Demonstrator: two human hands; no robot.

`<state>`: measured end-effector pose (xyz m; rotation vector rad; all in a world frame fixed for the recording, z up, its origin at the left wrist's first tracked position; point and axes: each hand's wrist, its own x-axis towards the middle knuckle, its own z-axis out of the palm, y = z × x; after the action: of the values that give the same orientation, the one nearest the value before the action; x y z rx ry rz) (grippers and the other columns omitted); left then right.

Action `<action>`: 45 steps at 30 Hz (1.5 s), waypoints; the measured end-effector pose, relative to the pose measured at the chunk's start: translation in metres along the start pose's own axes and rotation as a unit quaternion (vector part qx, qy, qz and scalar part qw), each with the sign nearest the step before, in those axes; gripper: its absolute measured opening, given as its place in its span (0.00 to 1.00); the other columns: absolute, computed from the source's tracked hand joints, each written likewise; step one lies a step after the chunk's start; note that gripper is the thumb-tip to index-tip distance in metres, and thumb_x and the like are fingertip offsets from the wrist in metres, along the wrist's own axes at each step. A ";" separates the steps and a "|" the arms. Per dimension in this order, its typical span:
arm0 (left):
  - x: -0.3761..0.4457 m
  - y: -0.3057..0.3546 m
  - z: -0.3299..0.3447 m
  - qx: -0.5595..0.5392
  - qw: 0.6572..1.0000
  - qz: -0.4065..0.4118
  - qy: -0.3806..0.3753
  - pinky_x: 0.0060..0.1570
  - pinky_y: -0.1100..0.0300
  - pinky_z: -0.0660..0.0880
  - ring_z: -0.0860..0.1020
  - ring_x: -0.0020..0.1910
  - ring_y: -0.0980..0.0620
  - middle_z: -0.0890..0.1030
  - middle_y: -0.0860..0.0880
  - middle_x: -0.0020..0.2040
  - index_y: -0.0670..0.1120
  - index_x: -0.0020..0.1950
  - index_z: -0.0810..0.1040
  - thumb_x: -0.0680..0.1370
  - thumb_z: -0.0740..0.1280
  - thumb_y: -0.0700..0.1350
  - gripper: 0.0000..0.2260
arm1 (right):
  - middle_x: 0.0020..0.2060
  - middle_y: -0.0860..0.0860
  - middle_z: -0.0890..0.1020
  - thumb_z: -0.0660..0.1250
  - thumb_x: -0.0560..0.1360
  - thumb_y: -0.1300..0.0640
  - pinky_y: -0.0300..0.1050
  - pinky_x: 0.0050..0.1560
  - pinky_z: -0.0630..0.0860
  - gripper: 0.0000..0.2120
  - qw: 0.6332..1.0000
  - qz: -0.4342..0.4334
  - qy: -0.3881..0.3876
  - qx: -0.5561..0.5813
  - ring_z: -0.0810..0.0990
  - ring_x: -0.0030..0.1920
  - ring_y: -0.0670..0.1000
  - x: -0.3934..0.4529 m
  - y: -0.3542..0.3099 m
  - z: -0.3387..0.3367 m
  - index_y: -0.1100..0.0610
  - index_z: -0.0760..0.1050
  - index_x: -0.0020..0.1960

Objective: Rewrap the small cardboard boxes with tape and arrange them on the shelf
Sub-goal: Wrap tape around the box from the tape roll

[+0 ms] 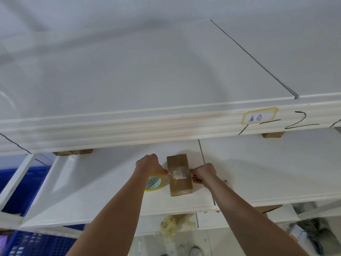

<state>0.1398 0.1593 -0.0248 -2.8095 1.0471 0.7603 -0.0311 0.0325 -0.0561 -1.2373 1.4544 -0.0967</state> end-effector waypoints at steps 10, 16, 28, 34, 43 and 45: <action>-0.001 -0.001 0.003 0.006 1.000 0.002 0.009 0.43 0.57 0.73 0.80 0.44 0.49 0.81 0.50 0.45 0.47 0.51 0.77 0.64 0.72 0.74 0.32 | 0.37 0.56 0.83 0.68 0.77 0.59 0.47 0.40 0.83 0.08 0.981 -0.112 0.068 -0.146 0.84 0.39 0.56 -0.014 -0.001 0.012 0.63 0.80 0.42; 0.000 -0.001 0.004 -0.004 1.000 0.014 0.021 0.44 0.57 0.72 0.79 0.45 0.49 0.80 0.50 0.46 0.48 0.52 0.76 0.64 0.73 0.72 0.31 | 0.52 0.54 0.80 0.66 0.79 0.50 0.45 0.47 0.77 0.16 0.953 -0.118 -0.006 -0.281 0.81 0.52 0.55 -0.029 -0.022 0.033 0.61 0.74 0.60; 0.005 -0.027 0.009 -0.131 0.991 0.025 -0.003 0.40 0.56 0.74 0.80 0.39 0.48 0.80 0.48 0.37 0.47 0.36 0.75 0.75 0.65 0.69 0.25 | 0.42 0.52 0.75 0.74 0.71 0.38 0.49 0.39 0.73 0.26 0.908 -0.061 -0.014 -0.413 0.76 0.41 0.53 -0.044 -0.038 0.077 0.55 0.73 0.57; 0.004 -0.053 0.004 -0.153 0.980 0.063 -0.108 0.52 0.54 0.77 0.80 0.49 0.49 0.82 0.49 0.49 0.49 0.50 0.83 0.73 0.68 0.66 0.22 | 0.48 0.52 0.79 0.71 0.75 0.51 0.47 0.40 0.74 0.16 0.903 -0.117 0.048 -0.411 0.79 0.48 0.55 -0.045 -0.027 0.078 0.56 0.75 0.60; 0.005 -0.056 0.001 -0.141 0.986 0.056 -0.062 0.48 0.57 0.77 0.79 0.43 0.52 0.81 0.51 0.44 0.51 0.45 0.81 0.69 0.72 0.66 0.19 | 0.59 0.52 0.80 0.74 0.71 0.38 0.44 0.47 0.74 0.33 0.904 -0.158 0.038 -0.396 0.80 0.58 0.54 -0.059 -0.029 0.060 0.56 0.72 0.68; 0.005 -0.056 0.001 -0.134 0.988 0.051 -0.055 0.45 0.57 0.76 0.79 0.42 0.52 0.80 0.53 0.41 0.53 0.39 0.79 0.67 0.72 0.68 0.19 | 0.58 0.51 0.81 0.74 0.70 0.37 0.44 0.46 0.75 0.33 0.916 -0.160 0.039 -0.365 0.81 0.57 0.54 -0.060 -0.029 0.053 0.55 0.73 0.67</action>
<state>0.1776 0.1998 -0.0344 -2.9034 1.1556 1.1335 0.0135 0.0922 -0.0139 -2.1002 1.3833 0.2010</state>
